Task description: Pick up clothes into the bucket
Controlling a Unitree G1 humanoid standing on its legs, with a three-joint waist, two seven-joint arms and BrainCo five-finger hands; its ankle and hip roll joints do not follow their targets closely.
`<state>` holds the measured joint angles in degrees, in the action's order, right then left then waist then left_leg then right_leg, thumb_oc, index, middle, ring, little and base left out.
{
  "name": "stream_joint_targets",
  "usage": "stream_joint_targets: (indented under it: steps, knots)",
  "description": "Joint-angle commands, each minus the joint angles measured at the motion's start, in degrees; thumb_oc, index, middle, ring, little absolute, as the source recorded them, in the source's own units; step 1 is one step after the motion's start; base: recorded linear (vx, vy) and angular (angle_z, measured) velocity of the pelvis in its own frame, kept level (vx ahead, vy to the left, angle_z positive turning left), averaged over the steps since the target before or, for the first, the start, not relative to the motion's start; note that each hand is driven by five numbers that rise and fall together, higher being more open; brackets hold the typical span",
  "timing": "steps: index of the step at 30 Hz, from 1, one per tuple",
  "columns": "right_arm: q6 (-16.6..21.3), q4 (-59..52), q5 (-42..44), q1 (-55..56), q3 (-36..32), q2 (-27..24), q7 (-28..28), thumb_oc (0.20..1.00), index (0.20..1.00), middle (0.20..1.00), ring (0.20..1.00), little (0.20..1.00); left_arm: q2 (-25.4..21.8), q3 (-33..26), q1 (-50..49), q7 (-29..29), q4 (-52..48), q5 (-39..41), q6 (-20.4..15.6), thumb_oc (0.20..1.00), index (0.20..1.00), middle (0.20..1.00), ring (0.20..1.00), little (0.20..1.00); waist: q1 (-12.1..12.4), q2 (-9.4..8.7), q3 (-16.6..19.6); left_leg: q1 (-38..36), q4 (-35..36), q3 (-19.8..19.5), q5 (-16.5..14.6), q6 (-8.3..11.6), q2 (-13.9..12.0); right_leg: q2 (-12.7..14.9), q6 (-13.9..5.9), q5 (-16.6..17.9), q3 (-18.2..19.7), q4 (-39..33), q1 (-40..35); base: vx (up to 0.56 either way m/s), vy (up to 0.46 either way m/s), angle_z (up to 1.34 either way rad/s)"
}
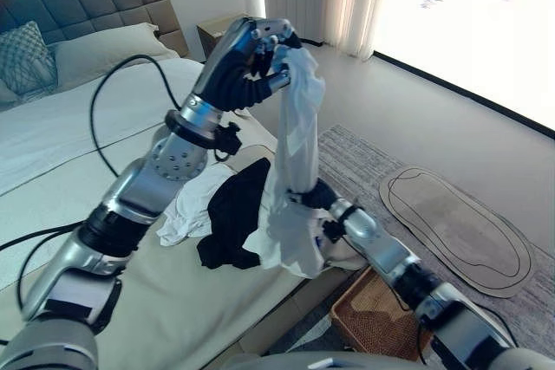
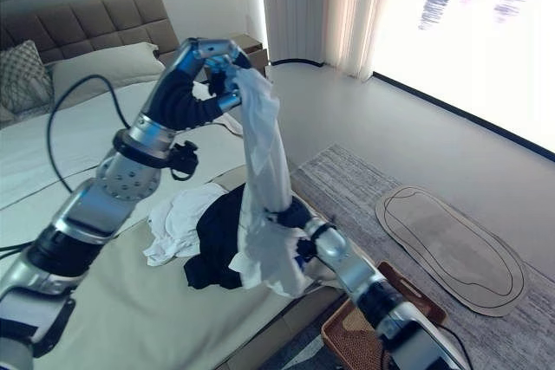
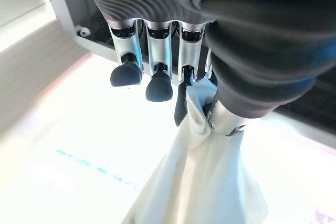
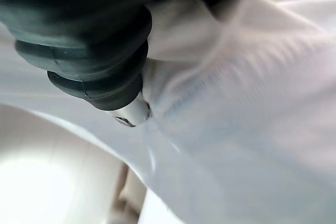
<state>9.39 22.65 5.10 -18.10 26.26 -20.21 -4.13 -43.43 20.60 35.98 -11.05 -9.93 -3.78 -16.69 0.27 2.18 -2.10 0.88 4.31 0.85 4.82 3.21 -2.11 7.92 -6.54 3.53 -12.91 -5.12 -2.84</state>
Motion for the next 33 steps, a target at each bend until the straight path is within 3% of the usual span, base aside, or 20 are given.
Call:
stream_joint_targets:
  steps: [1,4,7,14,15,17,21,27,33]
  knots:
    - [-0.29,2.81,-1.16,2.62,0.03,-1.45,1.17,0.200,0.200,0.200,0.200,0.200,0.90,-12.22,8.27,-7.14,1.66,2.39,-2.53,0.200,0.200,0.200,0.200,0.200,-0.27,-3.07,1.35,-0.52,-4.24,1.91,-5.04,0.07,-1.02,4.84,-4.10,0.42,-1.94,2.25,-0.31,0.00,0.000,0.00]
    - [0.97,1.97,2.15,8.48,-7.69,-3.07,2.93,0.200,0.200,0.200,0.200,0.200,-1.98,-17.44,3.00,-8.86,3.18,2.11,-2.82,0.200,0.200,0.200,0.200,0.200,-0.87,-3.27,1.17,-0.58,-4.21,2.06,-5.07,0.06,-1.02,4.67,-4.14,0.43,-1.77,2.26,-0.17,0.00,-0.003,-0.01]
    - [2.58,-0.20,4.99,12.07,-14.30,-3.52,4.86,0.200,0.200,0.200,0.200,0.200,-1.09,-22.06,-4.18,-9.56,4.55,2.17,-2.89,0.200,0.200,0.200,0.200,0.200,-1.38,-3.35,1.00,-0.70,-4.13,2.27,-5.14,0.09,-1.13,4.58,-4.08,0.40,-1.33,2.22,0.00,0.00,-0.003,-0.04]
    - [5.44,-7.82,6.98,16.01,-26.91,-4.48,10.56,0.200,0.200,0.200,0.200,0.200,9.38,-27.12,-21.63,-8.26,9.96,4.21,-3.30,0.200,0.200,0.200,0.200,0.200,-2.80,-3.65,0.61,-0.92,-4.22,3.29,-5.53,-0.10,-1.44,4.34,-3.80,0.36,-0.06,2.35,0.68,0.01,0.001,-0.08]
    - [5.63,-9.22,6.85,16.33,-28.30,-4.50,11.29,0.200,0.200,0.200,0.200,0.200,10.82,-26.52,-23.60,-7.38,10.90,4.41,-3.07,0.564,0.564,0.564,0.564,0.564,-2.91,-3.63,0.55,-0.91,-4.27,3.39,-5.60,-0.14,-1.48,4.28,-3.75,0.34,0.16,2.39,0.78,0.00,0.000,-0.16]
    - [6.10,-10.85,6.65,16.35,-31.25,-4.88,12.94,0.200,0.200,0.200,0.200,0.200,13.67,-24.28,-27.42,-3.96,13.70,6.13,-2.43,1.000,1.000,1.000,1.000,1.000,-3.38,-3.84,0.13,-0.65,-4.51,3.49,-5.66,-0.30,-1.48,4.22,-3.62,0.37,0.63,2.61,1.19,0.00,0.000,-0.10]
    - [6.75,-12.10,7.31,15.61,-34.98,-4.86,14.79,0.200,0.200,0.200,0.200,0.200,16.73,-19.77,-32.85,4.51,18.35,13.03,-1.63,1.000,1.000,1.000,1.000,1.000,-3.74,-3.85,-0.60,-0.03,-5.11,3.79,-5.83,-0.57,-1.46,4.13,-3.58,0.48,1.22,2.92,2.03,0.00,0.000,-0.01]
    - [8.24,-12.36,8.55,15.12,-38.35,-5.00,16.74,0.200,0.200,0.200,0.200,0.200,22.21,-17.15,-40.02,11.98,26.37,25.31,-1.10,1.000,1.000,1.000,1.000,1.000,-3.75,-4.18,-1.73,1.41,-6.53,4.50,-6.35,-1.02,-1.42,4.08,-3.53,0.68,2.62,3.38,3.62,0.00,-0.008,-0.17]
    - [9.40,-9.28,10.31,14.71,-41.73,-4.26,20.56,0.200,0.200,0.200,0.200,0.200,24.50,-19.15,-45.42,14.10,28.98,31.48,-1.09,1.000,1.000,1.000,1.000,1.000,-3.39,-3.85,-4.63,4.41,-9.15,4.77,-6.91,-1.24,-1.18,4.44,-3.51,0.66,3.49,5.00,6.26,-0.04,-0.008,-0.08]
